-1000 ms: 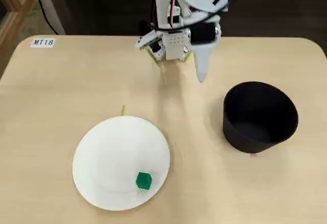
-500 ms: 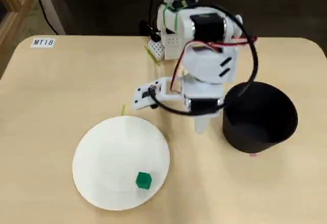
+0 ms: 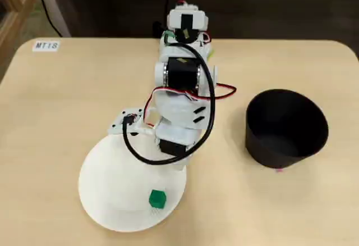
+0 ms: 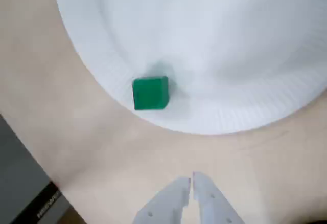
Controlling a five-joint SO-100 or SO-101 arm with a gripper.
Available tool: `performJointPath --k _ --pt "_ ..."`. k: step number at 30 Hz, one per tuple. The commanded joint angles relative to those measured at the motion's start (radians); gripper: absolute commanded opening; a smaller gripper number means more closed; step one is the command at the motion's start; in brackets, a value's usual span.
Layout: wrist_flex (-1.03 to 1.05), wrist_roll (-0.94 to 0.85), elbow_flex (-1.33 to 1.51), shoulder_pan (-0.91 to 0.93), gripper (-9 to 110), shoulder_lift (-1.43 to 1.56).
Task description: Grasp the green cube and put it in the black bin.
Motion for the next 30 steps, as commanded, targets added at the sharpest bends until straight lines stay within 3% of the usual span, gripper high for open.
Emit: performJointPath --k 1,13,30 --pt "0.005 0.003 -0.064 0.020 8 -0.002" --pt "-0.006 -0.028 -0.114 0.057 31 -0.077" --pt "-0.021 -0.035 -0.304 0.081 32 -0.282"
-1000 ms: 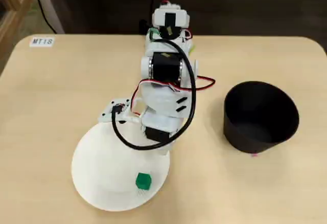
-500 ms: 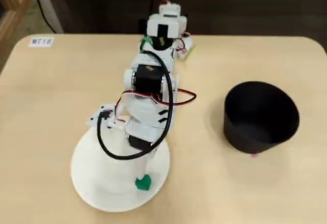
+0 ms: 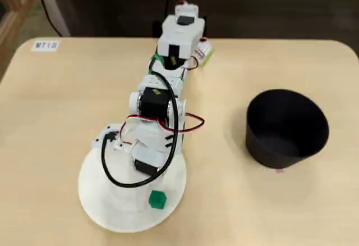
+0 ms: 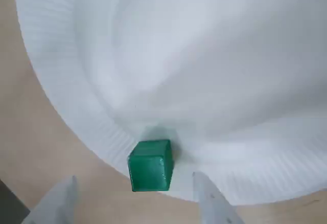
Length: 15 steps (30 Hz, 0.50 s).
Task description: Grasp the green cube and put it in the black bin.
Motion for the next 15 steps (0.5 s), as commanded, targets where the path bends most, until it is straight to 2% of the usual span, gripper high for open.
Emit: performJointPath --k 1,11,13,15 --pt "-0.018 -0.008 -0.044 -0.005 32 0.002" --pt "-0.061 -0.003 -0.044 -0.020 30 -0.038" --pt "-0.072 0.003 -0.044 -0.021 27 -0.044" --pt "-0.089 0.015 -0.046 -0.021 17 -0.049"
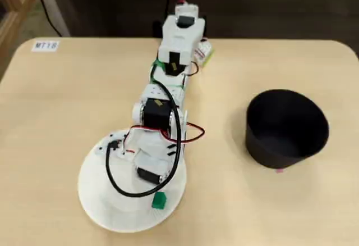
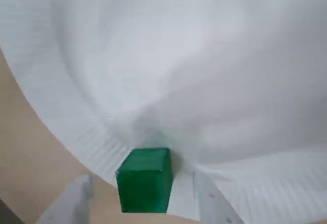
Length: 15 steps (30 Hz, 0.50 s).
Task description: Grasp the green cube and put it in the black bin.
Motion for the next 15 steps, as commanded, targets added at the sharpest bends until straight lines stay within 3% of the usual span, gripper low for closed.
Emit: performJointPath --k 1,9,15 --pt "-0.026 0.012 -0.043 -0.002 12 0.014" --pt "-0.069 0.037 -0.052 0.008 1 0.000" --pt "-0.046 0.043 -0.092 0.009 0 0.005"
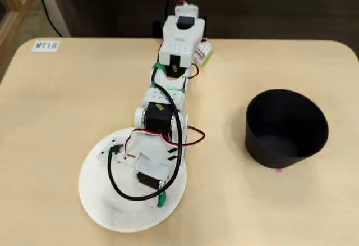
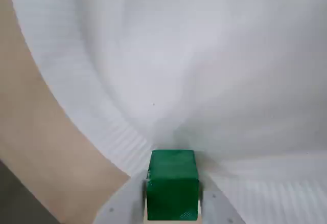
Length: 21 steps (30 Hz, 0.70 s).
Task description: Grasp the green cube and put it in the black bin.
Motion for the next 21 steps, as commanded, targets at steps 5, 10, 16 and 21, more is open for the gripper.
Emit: performJointPath --k 5,10,16,21 --pt "0.137 0.017 -0.055 0.002 0 0.164" --pt "0.209 -0.075 0.296 -0.064 0 0.617" --pt "0.209 -0.262 0.494 -0.287 0 1.002" --pt "0.204 -0.397 0.664 -0.623 0 1.149"
